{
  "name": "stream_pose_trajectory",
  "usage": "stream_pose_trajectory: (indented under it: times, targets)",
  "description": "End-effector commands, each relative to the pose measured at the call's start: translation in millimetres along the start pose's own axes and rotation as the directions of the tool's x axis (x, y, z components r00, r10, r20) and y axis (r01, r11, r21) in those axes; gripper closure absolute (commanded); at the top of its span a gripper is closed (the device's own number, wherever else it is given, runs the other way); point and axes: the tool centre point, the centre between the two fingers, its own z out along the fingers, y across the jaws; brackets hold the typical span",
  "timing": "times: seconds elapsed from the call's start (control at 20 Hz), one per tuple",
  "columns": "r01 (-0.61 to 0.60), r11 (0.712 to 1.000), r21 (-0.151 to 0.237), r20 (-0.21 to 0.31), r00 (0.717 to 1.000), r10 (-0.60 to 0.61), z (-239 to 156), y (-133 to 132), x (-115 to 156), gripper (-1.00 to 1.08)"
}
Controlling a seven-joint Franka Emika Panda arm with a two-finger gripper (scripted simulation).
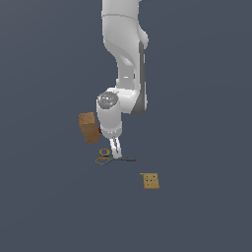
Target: Pick up a designated object from a clutter of objects.
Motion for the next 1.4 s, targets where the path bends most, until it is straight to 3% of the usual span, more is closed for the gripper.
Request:
stream_pose_trajectory:
  times: [0.0, 0.55, 1.35]
  targets:
    - [0.0, 1.0, 0.001, 0.0, 1.0, 0.0, -5, 1, 0, 1.08]
    - [-0.001, 1.0, 0.001, 0.001, 1.0, 0.001, -57, 16, -2, 1.08]
    - [-0.002, 1.0, -0.001, -0.001, 1.0, 0.002, -198, 54, -3, 1.08]
